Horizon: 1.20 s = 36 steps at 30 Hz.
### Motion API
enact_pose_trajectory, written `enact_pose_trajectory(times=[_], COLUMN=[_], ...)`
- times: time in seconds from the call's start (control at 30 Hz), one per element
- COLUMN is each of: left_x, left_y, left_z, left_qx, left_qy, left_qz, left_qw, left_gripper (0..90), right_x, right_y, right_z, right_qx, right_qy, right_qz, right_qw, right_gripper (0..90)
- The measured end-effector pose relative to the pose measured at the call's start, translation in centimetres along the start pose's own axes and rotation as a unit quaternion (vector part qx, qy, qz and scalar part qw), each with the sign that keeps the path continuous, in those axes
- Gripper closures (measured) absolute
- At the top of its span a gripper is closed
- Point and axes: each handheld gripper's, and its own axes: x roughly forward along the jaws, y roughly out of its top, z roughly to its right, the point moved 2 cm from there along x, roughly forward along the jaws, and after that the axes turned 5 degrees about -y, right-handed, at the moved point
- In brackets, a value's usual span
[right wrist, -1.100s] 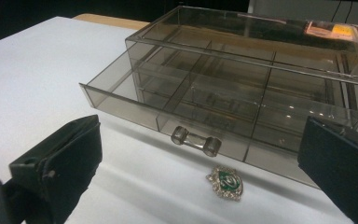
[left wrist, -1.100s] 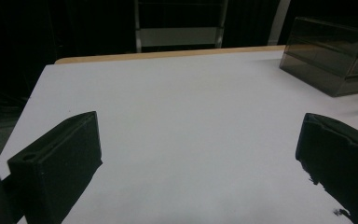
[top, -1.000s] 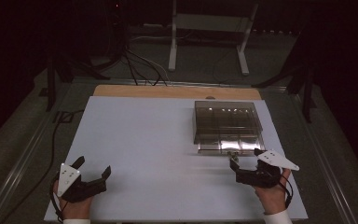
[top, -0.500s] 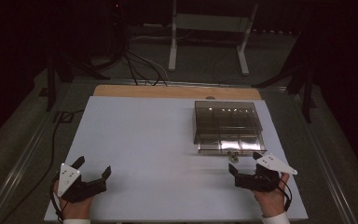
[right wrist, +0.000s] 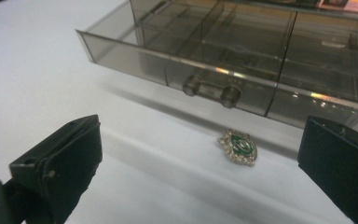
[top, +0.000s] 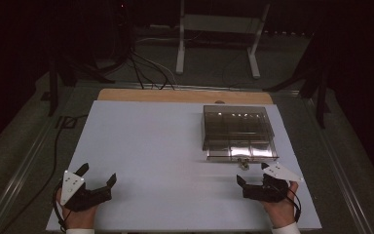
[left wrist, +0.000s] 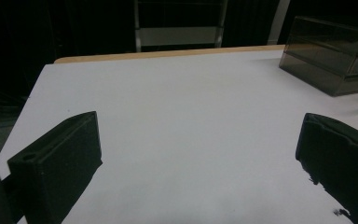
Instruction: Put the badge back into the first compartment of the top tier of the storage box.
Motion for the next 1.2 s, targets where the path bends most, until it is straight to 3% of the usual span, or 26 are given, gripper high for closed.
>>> enact_pose_trajectory(times=[0.4, 0.67, 1.2], left_x=[0.0, 0.0, 0.0], left_y=[0.0, 0.0, 0.0], left_z=[0.0, 0.0, 0.0], left_qx=[0.000, 0.000, 0.000], left_qy=[0.001, 0.000, 0.001], left_qz=[0.001, 0.001, 0.001], left_qw=[1.0000, 1.0000, 1.0000], left_gripper=[1.1, 1.1, 1.1], right_x=[2.3, 3.7, 6.1], right_y=[-1.2, -1.6, -1.8], right_z=[0.7, 1.2, 1.4], right_qx=[-0.008, -0.013, -0.036], right_qy=[-0.012, -0.021, -0.049], right_qz=[-0.032, -0.050, -0.074], right_qw=[0.9994, 0.9984, 0.9954], right_gripper=[1.6, 8.2, 41.4])
